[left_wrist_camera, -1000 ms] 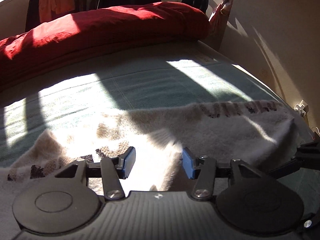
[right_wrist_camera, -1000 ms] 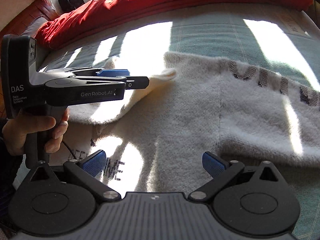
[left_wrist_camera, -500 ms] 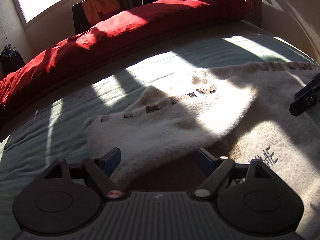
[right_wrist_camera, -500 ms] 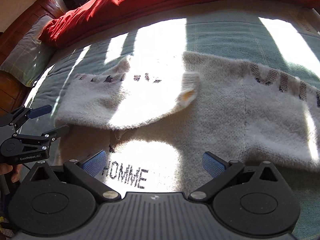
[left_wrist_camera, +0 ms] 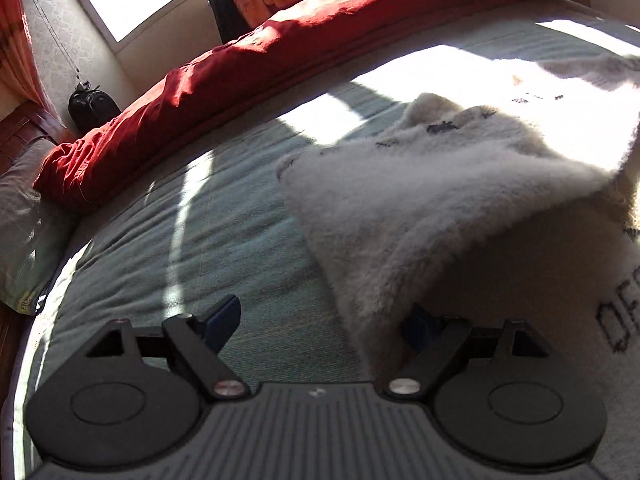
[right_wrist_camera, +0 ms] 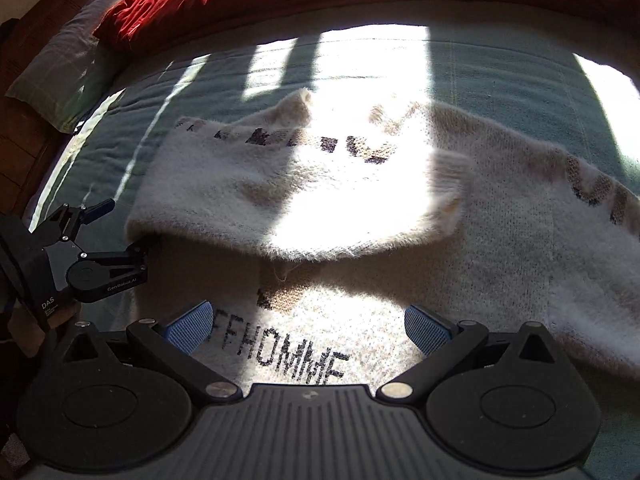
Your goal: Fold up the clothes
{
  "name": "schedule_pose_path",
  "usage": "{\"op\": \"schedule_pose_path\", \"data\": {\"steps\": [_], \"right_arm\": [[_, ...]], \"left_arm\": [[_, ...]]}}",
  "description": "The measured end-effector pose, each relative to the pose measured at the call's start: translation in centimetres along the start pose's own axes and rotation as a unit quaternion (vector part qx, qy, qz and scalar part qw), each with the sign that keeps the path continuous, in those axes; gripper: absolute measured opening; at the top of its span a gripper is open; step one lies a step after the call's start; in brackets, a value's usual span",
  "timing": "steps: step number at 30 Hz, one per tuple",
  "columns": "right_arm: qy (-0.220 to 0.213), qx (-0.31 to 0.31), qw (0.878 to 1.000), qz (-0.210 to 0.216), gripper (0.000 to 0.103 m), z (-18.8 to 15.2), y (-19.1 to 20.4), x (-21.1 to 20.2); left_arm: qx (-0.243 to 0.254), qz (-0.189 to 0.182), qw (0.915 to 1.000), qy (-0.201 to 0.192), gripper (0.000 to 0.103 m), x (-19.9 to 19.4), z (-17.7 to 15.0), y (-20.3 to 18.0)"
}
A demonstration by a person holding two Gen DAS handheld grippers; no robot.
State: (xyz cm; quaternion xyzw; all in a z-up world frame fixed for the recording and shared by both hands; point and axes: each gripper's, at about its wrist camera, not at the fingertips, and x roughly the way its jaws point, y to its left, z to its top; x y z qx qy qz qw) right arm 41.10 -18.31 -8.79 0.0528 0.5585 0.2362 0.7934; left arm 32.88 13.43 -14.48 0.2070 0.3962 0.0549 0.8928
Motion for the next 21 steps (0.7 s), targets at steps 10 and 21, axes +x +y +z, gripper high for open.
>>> {"op": "schedule_pose_path", "data": {"steps": [10,21], "right_arm": [[-0.001,0.041,0.999,0.012,0.1,0.9,-1.0,1.3],[-0.05,0.281,0.955,0.075,0.063,1.3,-10.2,5.3]], "left_arm": [[-0.05,-0.025,0.9982,0.022,0.09,1.6,-1.6,1.9],[-0.081,-0.055,0.9944,0.04,0.094,2.4,-1.7,3.1]]}}
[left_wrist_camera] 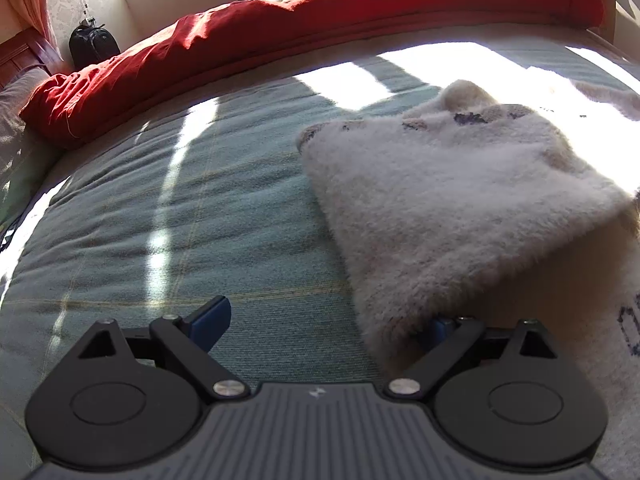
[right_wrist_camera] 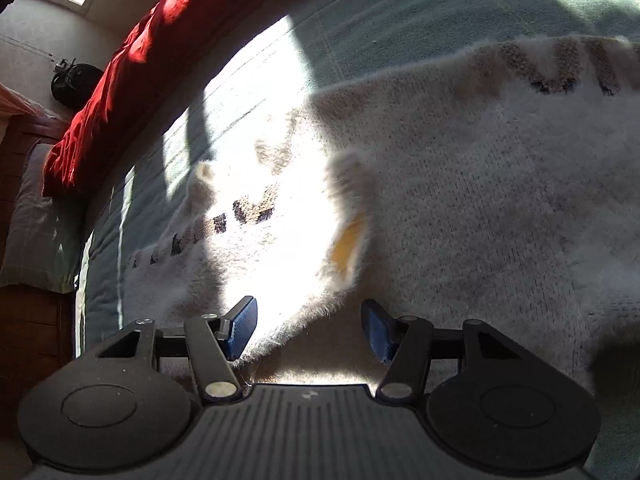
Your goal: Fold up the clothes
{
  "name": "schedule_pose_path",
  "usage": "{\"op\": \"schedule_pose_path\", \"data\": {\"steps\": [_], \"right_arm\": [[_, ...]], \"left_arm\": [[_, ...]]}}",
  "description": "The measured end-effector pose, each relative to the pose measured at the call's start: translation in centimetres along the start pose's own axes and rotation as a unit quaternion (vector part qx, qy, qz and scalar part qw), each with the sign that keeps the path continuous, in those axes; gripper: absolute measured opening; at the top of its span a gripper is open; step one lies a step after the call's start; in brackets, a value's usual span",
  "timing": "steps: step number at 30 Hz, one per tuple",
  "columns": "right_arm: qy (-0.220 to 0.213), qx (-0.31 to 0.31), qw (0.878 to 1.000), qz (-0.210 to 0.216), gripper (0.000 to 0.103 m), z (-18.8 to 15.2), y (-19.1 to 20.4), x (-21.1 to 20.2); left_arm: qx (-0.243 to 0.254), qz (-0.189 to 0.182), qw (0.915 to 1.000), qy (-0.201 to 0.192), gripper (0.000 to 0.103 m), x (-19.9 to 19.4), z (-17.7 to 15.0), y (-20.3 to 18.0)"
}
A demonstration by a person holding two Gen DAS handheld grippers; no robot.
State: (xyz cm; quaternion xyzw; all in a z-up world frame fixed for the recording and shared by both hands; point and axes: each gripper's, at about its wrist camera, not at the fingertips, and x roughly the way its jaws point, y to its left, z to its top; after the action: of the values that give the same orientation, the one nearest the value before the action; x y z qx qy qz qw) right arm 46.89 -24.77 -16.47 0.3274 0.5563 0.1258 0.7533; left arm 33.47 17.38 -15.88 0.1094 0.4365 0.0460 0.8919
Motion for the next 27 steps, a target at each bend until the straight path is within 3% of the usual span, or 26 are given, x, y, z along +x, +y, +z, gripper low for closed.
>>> {"op": "schedule_pose_path", "data": {"steps": [3,4,5,11,18,21,27], "right_arm": [[-0.03,0.075,0.996,0.044,0.059,0.8,-1.9,0.6],[-0.029,0.078,0.996,0.033,0.042,1.0,-1.9,0.9],[-0.027,0.08,0.996,0.02,0.008,1.2,-1.9,1.1],[-0.029,0.049,0.998,-0.009,0.007,0.5,-0.3,-0.6],[-0.03,0.029,0.997,-0.065,0.008,0.2,-0.5,0.4],[-0.034,0.008,0.996,-0.087,0.016,0.2,0.8,-0.9],[-0.052,-0.096,0.988,-0.112,0.018,0.2,4.9,-3.6]], "left_arm": [[-0.002,-0.004,1.0,0.006,0.095,0.1,0.1,0.1],[-0.003,-0.006,0.9999,0.008,0.095,0.2,0.2,0.2],[-0.003,-0.007,0.9999,0.009,0.095,0.2,0.2,0.2],[-0.005,-0.016,0.9998,0.015,0.098,0.6,0.4,0.7],[0.005,-0.035,0.9991,0.023,0.1,-0.4,0.8,1.2],[0.014,-0.05,0.9982,0.028,0.095,-1.8,1.2,1.5],[0.041,-0.145,0.9879,-0.039,0.096,-6.6,3.9,0.7]]}}
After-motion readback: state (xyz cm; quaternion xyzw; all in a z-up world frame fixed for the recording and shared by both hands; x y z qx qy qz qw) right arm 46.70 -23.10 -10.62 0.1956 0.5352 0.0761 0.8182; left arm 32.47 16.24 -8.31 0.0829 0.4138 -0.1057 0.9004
